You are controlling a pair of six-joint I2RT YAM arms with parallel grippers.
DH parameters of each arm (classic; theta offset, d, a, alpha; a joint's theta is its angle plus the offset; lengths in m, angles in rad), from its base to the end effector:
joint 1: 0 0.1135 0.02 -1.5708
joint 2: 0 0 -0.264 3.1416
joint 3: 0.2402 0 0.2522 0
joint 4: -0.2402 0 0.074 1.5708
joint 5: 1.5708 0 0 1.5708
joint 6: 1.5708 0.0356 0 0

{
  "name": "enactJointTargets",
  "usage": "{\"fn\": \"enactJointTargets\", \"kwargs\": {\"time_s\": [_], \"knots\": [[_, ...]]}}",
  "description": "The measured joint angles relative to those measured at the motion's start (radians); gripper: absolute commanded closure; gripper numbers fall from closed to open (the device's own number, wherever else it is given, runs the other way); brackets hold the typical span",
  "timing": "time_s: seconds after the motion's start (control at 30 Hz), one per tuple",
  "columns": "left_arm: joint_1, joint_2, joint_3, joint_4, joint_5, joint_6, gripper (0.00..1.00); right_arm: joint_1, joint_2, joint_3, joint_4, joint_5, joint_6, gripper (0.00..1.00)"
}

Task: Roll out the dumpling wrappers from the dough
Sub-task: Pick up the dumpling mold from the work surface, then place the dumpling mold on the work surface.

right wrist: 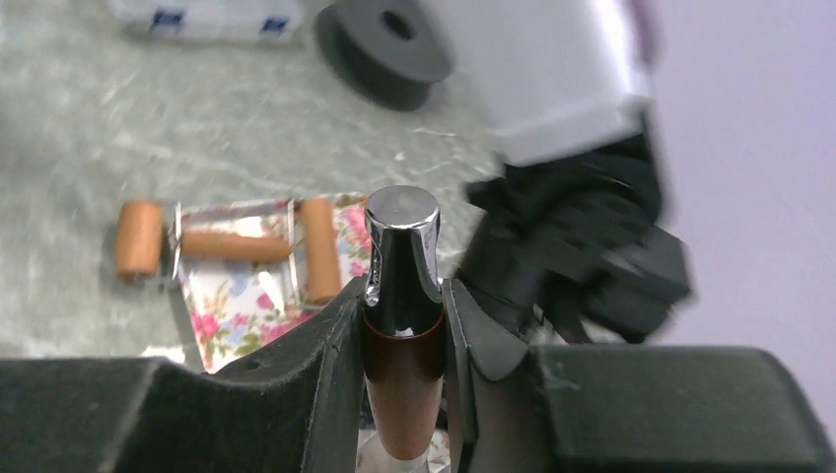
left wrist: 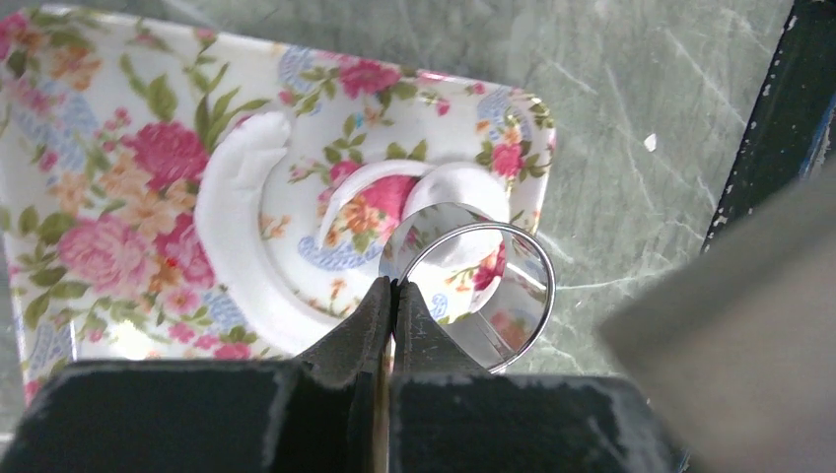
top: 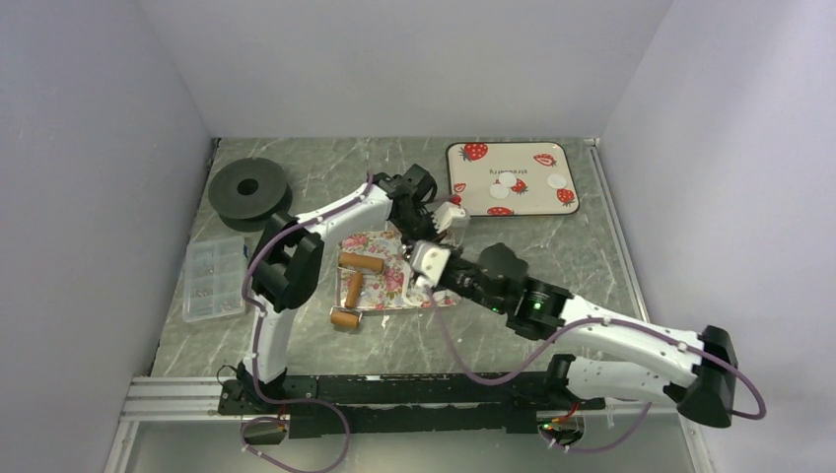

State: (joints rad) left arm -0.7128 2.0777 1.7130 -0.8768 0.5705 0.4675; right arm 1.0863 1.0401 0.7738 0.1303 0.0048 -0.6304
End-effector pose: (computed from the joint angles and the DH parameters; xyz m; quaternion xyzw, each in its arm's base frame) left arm 0.3143 -0.2971 0.2146 0.5651 0.7608 -0.2948 0.1221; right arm 0.1152 0.2186 0.3197 -0.5692 0.4938 0.1468 0.6408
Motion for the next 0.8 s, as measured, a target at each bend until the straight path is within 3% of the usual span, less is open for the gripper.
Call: {"fn": "enactJointTargets", "kwargs": {"time_s": [0.17,0.33,0.53,0.67,0.8], "knots": [[0.058,0.000,0.000,-0.011,0.001,-0.002,1.00,-0.037,-0.133,0.004,0.026,0.179,0.244,1.00],[0.136,-0.015,-0.020,-0.003,0.005,-0.012,1.00,-0.151,-0.223,-0.010,0.025,0.310,0.540,1.00],[0.254,-0.041,-0.026,0.005,0.005,-0.021,1.00,-0.290,-0.258,-0.163,0.051,0.385,0.851,1.00],[0.321,-0.040,-0.032,0.008,-0.005,-0.021,0.99,-0.324,-0.246,-0.290,0.076,0.366,0.949,1.00],[0.336,-0.020,-0.028,-0.001,-0.044,-0.016,0.96,-0.368,-0.191,-0.311,0.148,0.270,0.913,1.00]]}}
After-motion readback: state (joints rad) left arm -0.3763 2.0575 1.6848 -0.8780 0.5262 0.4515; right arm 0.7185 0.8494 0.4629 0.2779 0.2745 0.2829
